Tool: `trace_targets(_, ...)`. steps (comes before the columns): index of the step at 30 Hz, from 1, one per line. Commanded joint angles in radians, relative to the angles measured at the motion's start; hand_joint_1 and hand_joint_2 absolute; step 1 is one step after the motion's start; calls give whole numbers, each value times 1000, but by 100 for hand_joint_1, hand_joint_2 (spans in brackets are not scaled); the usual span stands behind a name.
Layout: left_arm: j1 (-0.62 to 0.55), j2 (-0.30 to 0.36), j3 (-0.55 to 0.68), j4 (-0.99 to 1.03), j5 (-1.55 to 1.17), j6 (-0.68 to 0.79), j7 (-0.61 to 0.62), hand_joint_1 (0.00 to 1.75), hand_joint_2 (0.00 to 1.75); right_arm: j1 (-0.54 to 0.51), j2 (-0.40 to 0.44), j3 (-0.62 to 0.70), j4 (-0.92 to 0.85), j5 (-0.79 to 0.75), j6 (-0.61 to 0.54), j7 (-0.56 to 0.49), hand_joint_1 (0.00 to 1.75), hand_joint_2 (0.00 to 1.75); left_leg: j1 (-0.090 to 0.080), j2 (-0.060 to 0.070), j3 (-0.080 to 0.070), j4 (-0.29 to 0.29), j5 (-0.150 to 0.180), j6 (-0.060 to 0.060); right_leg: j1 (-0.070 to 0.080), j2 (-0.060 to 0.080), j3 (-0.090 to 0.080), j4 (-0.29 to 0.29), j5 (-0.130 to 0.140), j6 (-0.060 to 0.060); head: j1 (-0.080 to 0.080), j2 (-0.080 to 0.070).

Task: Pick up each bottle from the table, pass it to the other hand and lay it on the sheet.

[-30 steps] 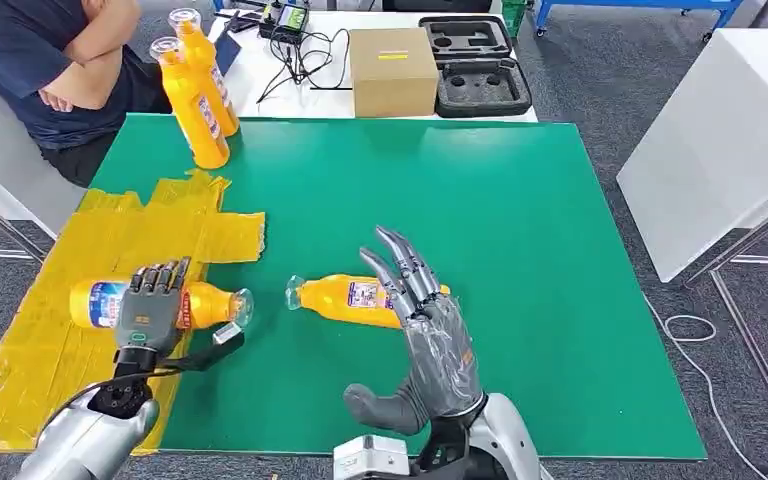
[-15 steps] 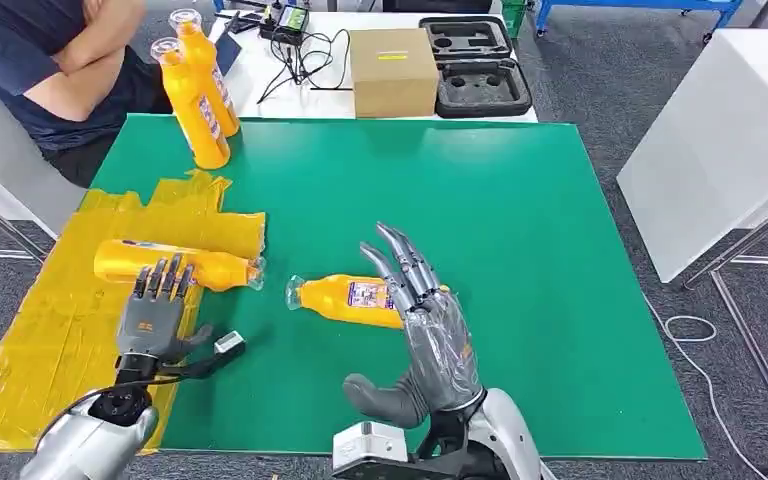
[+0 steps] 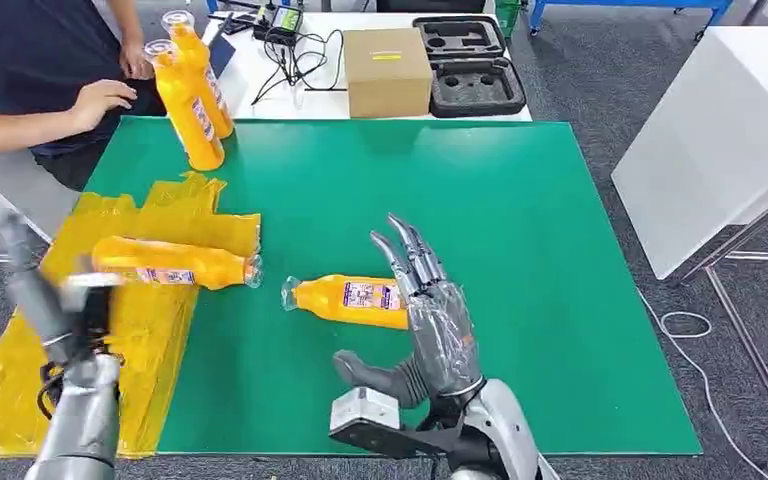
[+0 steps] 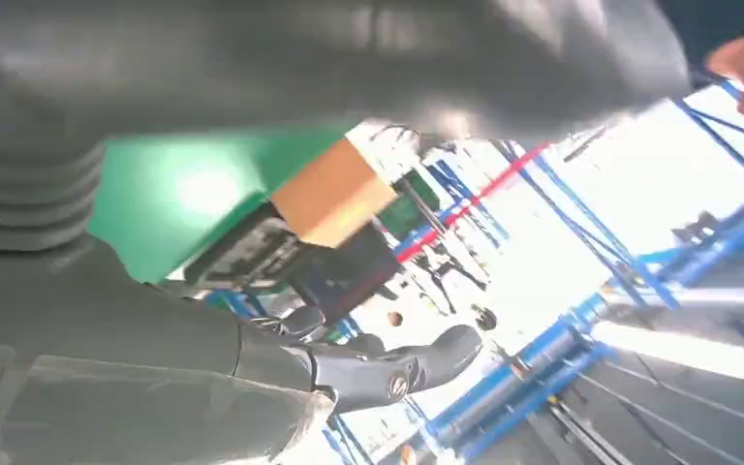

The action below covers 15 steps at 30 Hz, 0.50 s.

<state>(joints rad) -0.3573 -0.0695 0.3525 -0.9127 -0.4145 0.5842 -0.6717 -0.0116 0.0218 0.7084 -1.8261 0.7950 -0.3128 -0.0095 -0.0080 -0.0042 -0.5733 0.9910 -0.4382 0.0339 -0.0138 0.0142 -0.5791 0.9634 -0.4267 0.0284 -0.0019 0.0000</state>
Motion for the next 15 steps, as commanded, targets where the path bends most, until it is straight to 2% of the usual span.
trace_targets(1,70,-22,-96,-220,238,-177,30,0,0,-58,71,-116,241,54,54,52,0,175,3,-4,5,0,-2,-4,4,-6,8,-1,-3,-3,0,0)
trace_targets(2,72,-25,-111,-226,244,-170,29,0,0,-74,79,-124,269,57,59,50,0,175,4,-7,7,1,-3,-5,4,-10,10,-1,-5,-3,0,0)
trace_targets(6,62,-16,-242,-240,284,-177,35,0,0,-150,139,-207,455,135,74,97,0,175,4,0,3,0,-1,-4,4,-3,6,-1,0,-2,0,0)
trace_targets(7,54,-20,-267,-240,285,-167,36,0,0,-171,148,-226,504,134,80,97,0,175,3,-2,3,0,0,-4,3,-4,5,-1,-1,-2,0,0)
trace_targets(8,50,-21,-283,-239,286,-162,39,0,0,-182,154,-236,536,146,70,105,0,175,2,-6,0,-1,2,-3,3,-7,3,-1,0,-1,1,0)
trace_targets(15,39,-19,-361,-253,305,-156,35,0,0,-253,189,-248,694,231,71,153,0,175,2,-4,0,0,2,-3,2,-5,3,-1,0,-1,0,0)
